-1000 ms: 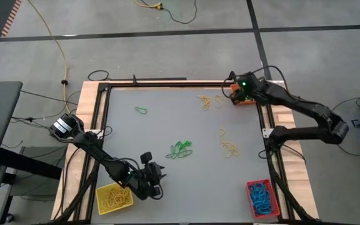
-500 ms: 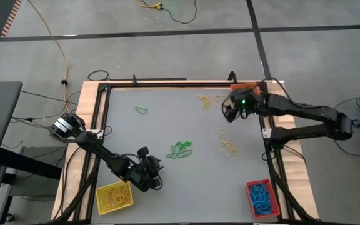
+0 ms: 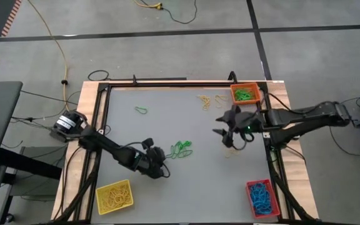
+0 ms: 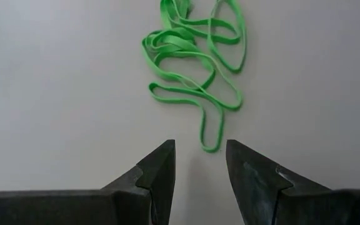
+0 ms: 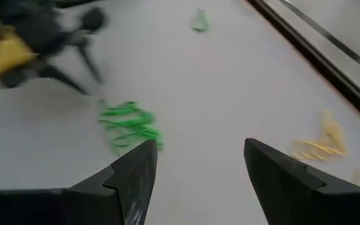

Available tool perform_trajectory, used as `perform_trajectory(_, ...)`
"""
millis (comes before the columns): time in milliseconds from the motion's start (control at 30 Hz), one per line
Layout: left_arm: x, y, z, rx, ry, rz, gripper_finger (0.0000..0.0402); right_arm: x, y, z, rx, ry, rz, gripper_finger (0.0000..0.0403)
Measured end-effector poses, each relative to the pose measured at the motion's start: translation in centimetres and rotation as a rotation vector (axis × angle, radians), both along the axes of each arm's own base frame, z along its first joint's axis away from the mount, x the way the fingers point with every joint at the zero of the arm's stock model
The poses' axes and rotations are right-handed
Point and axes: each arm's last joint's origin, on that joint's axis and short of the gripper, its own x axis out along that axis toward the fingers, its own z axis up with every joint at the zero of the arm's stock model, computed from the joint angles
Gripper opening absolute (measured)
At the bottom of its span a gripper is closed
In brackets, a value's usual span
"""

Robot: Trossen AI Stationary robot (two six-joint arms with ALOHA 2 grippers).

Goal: Sort rubber bands into baskets
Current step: Put the green rubber band into the orange bin

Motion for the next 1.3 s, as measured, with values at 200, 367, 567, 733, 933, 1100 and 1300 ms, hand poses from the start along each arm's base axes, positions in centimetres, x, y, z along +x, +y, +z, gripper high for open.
perform_trajectory(200, 0.6, 1.1, 0.0, -0.027, 0.039, -0.055, 0.0132, -0.2, 3.2, 0.4, 0.028, -0.051, 0.142, 0.027)
perform_trajectory(367, 1.1, 1.6, 0.1, -0.045, 0.039, -0.109, 0.0132, -0.5, 5.4, 0.3, 0.031, -0.071, 0.189, 0.027)
perform_trajectory(567, 1.6, 2.5, -0.8, -0.064, 0.085, -0.156, 0.0132, 0.1, 7.8, -0.9, 0.02, -0.046, 0.219, 0.027)
perform_trajectory(733, 2.6, 3.4, -2.6, -0.048, 0.102, -0.148, 0.0129, 1.5, 9.7, -2.3, 0.018, -0.04, 0.259, 0.027)
perform_trajectory(933, 3.1, 3.5, -2.3, 0.008, 0.111, -0.235, 0.0016, 3.3, 11.1, -4.3, 0.007, -0.027, 0.267, 0.027)
perform_trajectory(1100, 2.9, 3.6, -0.7, 0.059, 0.2, -0.272, 0.0002, 5.0, 11.5, -6.2, -0.007, -0.01, 0.251, 0.027)
perform_trajectory(1300, 2.9, 3.0, 2.6, 0.14, 0.226, -0.27, 0.0, 7.3, 11.1, -8.7, -0.039, 0.01, 0.217, 0.027)
